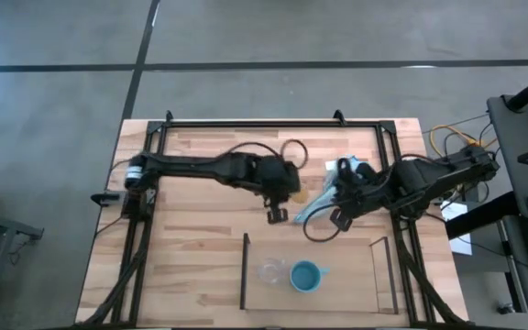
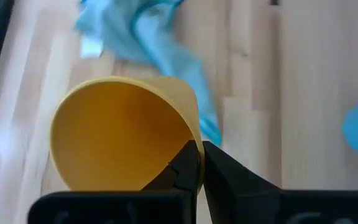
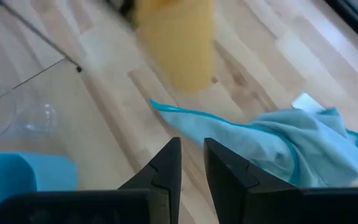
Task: Stack small to large cups/mugs on shelf
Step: Put the yellow cup on the shelf
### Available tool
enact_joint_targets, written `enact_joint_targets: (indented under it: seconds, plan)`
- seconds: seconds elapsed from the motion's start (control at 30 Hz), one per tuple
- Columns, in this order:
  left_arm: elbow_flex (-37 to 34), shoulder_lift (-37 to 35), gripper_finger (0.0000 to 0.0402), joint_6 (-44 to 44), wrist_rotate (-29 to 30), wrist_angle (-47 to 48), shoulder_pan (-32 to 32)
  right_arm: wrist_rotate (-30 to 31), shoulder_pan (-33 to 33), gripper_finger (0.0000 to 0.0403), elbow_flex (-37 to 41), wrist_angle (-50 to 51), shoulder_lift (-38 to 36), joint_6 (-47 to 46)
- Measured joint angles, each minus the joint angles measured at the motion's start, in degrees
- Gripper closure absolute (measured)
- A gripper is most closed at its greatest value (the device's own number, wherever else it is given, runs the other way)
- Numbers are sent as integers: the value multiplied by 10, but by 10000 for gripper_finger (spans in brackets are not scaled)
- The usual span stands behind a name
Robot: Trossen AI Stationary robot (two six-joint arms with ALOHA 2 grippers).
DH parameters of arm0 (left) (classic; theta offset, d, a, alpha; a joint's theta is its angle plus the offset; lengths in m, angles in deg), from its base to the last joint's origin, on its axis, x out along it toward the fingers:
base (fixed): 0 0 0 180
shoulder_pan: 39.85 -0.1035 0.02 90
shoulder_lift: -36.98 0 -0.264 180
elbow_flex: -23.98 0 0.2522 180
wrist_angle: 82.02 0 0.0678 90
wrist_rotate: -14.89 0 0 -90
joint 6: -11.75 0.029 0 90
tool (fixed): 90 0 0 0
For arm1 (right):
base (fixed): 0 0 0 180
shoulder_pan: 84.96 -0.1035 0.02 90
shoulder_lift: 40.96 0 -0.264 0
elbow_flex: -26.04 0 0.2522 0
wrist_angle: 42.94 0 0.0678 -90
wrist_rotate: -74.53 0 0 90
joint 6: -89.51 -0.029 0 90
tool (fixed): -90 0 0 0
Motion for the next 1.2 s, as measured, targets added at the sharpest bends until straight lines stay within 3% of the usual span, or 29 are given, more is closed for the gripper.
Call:
enact_joint_targets:
  seconds: [0.17,0.33,1.2]
  plan:
    - [72,72,401,92,-12,7,27,14,0,339,0,28,-25,-34]
    - [96,114,402,145,-68,15,46,14,0,339,0,39,-33,-31]
    - [63,116,402,114,-86,41,78,14,0,339,12,37,-33,-13]
